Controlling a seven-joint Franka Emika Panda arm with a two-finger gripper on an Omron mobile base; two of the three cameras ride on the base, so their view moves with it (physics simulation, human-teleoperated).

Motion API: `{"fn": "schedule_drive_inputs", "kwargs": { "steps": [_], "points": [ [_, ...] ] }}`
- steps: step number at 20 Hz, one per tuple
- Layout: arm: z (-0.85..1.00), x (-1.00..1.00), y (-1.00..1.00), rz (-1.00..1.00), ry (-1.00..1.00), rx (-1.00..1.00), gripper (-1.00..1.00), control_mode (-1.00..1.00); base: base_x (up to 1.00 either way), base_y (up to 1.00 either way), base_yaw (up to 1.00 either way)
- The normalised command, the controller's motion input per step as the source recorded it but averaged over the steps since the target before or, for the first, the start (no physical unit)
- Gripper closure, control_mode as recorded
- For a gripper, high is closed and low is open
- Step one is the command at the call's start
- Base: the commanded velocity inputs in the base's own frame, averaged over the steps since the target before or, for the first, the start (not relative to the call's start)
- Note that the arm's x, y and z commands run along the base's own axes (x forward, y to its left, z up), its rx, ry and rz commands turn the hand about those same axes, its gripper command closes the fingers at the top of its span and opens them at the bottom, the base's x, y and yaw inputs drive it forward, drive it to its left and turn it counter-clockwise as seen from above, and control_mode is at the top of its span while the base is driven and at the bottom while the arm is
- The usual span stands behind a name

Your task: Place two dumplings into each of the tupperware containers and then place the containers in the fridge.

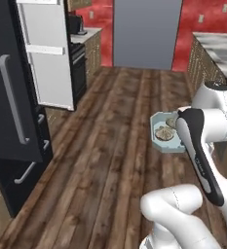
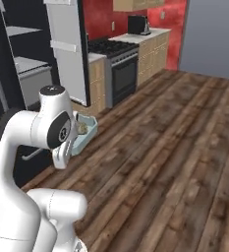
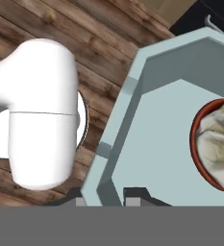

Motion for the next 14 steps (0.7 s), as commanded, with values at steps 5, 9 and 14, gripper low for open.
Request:
{"fn": "schedule_drive_inputs", "kwargs": {
  "steps": [5,9,14],
  "points": [
    [0.0,0.0,0.0,0.0,0.0,0.0,1.0,1.0,1.0,0.02,0.15],
    [0.0,0.0,0.0,0.0,0.0,0.0,1.0,1.0,1.0,-0.02,0.36],
    [0.0,0.0,0.0,0.0,0.0,0.0,1.0,1.0,1.0,-0.02,0.56]
  ]
}}
